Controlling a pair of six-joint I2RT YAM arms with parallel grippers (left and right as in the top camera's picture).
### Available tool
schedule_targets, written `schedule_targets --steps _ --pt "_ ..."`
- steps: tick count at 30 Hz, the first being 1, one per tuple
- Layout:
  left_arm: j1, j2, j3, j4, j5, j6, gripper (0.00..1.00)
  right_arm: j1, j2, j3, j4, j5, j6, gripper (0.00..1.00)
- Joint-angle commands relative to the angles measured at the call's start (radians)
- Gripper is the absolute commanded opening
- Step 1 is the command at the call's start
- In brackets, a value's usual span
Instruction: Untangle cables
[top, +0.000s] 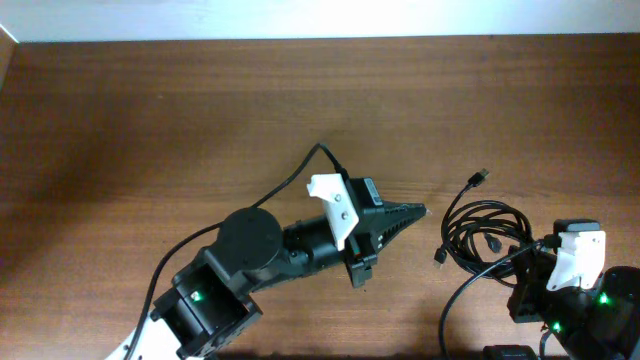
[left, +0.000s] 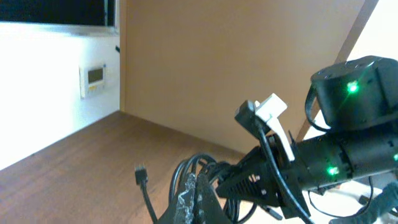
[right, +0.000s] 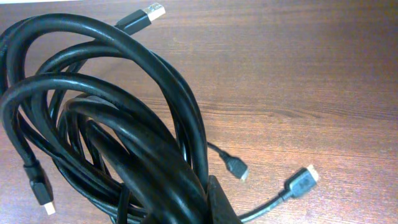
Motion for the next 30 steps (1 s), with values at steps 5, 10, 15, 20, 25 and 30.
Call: schedule_targets --steps 5,10,15,20,25,30 --pt "0.004 0.063 0.011 -0.039 0.166 0.009 0.31 -0.004 0.0 0.002 0.008 0.001 0.012 0.04" --pt "-0.013 0.129 0.011 -0.035 0.269 0.089 0.62 -0.004 0.0 0.002 0.007 0.001 0.012 0.04" --pt "-0.055 0.203 0.011 -0.028 0.269 0.164 0.64 -0.004 0.0 0.002 0.007 0.001 0.012 0.04" --pt "-0.056 0.258 0.011 -0.01 0.269 0.163 0.59 -0.004 0.0 0.002 0.007 0.001 0.012 0.04" --pt "-0.072 0.31 0.011 0.045 0.269 0.163 0.58 -0.004 0.0 0.002 0.007 0.001 0.012 0.04" --pt "-0.09 0.349 0.011 0.082 0.257 0.164 0.6 -0.004 0.0 0.002 0.007 0.001 0.012 0.04"
